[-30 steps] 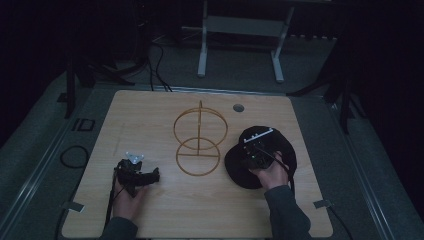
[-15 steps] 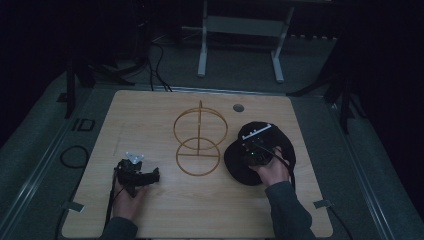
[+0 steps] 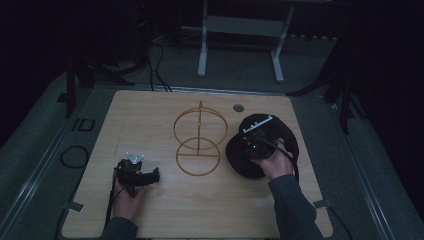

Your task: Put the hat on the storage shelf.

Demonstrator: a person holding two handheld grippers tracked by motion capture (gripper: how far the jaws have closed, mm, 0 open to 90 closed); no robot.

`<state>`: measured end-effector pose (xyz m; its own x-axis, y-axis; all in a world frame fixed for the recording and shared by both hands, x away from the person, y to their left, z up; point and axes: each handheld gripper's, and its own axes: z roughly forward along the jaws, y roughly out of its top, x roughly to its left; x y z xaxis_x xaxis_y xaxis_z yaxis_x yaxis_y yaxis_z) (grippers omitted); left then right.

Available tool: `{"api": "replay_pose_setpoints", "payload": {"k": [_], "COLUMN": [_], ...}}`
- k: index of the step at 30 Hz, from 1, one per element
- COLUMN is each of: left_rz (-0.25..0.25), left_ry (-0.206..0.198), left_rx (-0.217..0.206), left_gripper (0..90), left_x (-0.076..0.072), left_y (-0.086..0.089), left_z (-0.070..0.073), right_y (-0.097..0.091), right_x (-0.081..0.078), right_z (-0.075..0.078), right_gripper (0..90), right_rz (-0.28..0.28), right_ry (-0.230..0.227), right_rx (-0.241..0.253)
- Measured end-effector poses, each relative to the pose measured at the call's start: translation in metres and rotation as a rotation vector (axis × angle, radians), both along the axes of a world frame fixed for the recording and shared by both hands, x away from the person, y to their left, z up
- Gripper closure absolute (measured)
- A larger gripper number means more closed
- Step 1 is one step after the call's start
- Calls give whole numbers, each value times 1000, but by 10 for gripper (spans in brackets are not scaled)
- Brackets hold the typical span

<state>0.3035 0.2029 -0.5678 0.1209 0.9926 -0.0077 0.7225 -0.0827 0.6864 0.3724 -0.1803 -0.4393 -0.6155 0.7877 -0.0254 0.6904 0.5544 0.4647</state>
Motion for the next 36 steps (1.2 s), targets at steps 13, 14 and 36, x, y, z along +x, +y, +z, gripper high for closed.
{"api": "replay_pose_setpoints", "payload": {"k": [13, 14, 36], "left_rz": [-1, -1, 0], "left_ry": [0, 0, -1], "left_rx": [2, 2, 0], "left_gripper": [12, 12, 12], "left_x": [0, 0, 0], "left_y": [0, 0, 0], "left_z": [0, 0, 0], "right_y": [-1, -2, -8], "right_x": [5, 6, 16], "right_z": [11, 12, 41], "right_gripper": [796, 795, 791], "right_rz": [43, 49, 173], "right_ry": [13, 17, 20], "right_rx": [-3, 2, -23]}}
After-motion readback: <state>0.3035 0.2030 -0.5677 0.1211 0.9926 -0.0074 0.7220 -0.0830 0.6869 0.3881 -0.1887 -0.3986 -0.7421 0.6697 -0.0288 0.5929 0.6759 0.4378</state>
